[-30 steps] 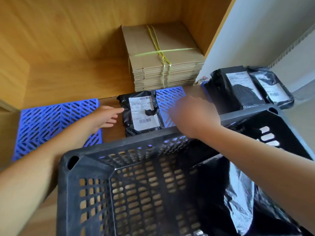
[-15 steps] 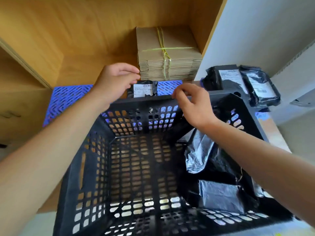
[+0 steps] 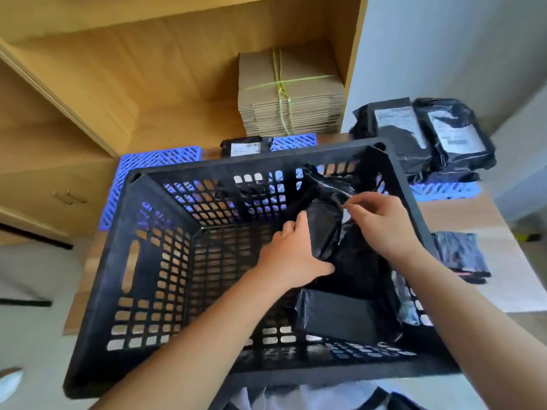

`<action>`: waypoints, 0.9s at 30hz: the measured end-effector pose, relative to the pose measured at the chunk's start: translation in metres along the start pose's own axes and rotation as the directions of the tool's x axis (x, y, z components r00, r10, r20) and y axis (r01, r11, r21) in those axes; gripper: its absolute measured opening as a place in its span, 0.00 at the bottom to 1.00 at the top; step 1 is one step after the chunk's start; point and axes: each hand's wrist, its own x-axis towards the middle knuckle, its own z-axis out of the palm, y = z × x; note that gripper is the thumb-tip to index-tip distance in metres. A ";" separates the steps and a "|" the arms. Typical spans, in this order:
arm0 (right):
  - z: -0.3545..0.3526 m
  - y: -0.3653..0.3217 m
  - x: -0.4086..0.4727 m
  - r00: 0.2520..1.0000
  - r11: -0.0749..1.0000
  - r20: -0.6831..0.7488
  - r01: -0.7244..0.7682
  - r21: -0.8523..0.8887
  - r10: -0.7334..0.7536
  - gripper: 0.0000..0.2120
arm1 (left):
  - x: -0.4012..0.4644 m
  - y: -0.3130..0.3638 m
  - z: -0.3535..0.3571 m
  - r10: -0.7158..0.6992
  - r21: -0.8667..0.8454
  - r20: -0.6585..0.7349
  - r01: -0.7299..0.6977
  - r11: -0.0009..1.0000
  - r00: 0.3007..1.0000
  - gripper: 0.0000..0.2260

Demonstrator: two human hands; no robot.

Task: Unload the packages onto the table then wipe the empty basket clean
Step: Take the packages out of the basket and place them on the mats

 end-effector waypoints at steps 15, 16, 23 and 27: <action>-0.007 -0.015 -0.013 0.998 0.995 0.042 0.041 0.096 -0.045 0.09 | -0.005 0.007 0.002 -0.166 -0.125 -0.216 0.141 0.982 0.962 0.47; -0.008 -0.014 -0.012 0.998 0.994 0.044 0.031 0.109 -0.036 0.09 | -0.010 0.003 -0.004 -0.175 -0.162 -0.220 0.141 0.977 0.960 0.45; -0.015 -0.014 -0.012 0.994 0.976 0.104 -0.038 0.214 0.015 0.08 | -0.059 -0.024 -0.035 -0.242 -0.473 -0.347 0.054 0.879 0.906 0.40; -0.014 -0.017 -0.015 0.989 0.980 0.150 -0.030 0.195 0.001 0.06 | -0.078 -0.034 -0.058 -0.285 -0.627 -0.397 -0.031 0.778 0.872 0.36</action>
